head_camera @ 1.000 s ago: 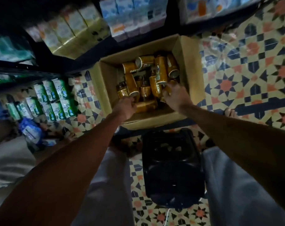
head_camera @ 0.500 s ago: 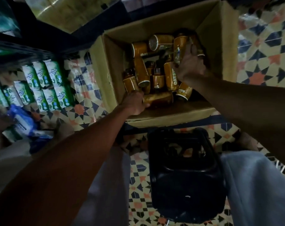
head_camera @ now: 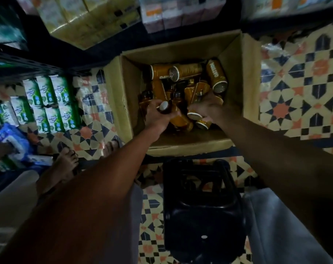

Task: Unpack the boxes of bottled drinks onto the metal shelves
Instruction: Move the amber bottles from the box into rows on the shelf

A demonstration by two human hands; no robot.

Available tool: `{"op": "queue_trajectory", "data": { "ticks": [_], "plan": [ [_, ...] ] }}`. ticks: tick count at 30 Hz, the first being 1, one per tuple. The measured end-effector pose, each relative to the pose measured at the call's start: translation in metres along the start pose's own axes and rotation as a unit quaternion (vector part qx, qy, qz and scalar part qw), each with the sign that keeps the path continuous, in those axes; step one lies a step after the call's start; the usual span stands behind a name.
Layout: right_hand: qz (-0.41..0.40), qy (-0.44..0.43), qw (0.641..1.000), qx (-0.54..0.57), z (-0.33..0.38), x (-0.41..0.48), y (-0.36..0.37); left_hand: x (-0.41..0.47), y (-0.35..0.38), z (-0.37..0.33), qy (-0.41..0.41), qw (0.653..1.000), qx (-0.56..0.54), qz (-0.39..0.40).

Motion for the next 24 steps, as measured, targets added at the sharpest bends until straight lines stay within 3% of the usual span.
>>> {"op": "queue_trajectory", "data": {
  "ticks": [4,10,17,24],
  "plan": [
    [-0.033,-0.008,0.998,0.059,-0.007,-0.009,0.000,0.001,0.022,-0.014,-0.067,0.990,-0.126,-0.006],
    [0.042,-0.052,0.997,0.027,-0.016,-0.030,0.000,-0.003,0.010,-0.012,-0.031,0.988,-0.141,0.052],
    [0.120,-0.097,0.979,0.132,-0.024,-0.086,0.001,-0.053,-0.018,-0.035,-0.030,0.983,-0.173,0.052],
    [0.073,-0.115,0.972,0.189,-0.020,-0.202,-0.007,-0.142,-0.052,-0.083,-0.024,0.984,-0.161,0.071]
  ]
}}
Point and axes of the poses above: each hand's wrist, its own x-axis towards the middle knuckle, its own y-axis out of the palm, z = x × y, the point moved 1 cm from there along x, towards the middle knuckle, and after that the axes turned 1 degree about -x, right-handed, at the moved point
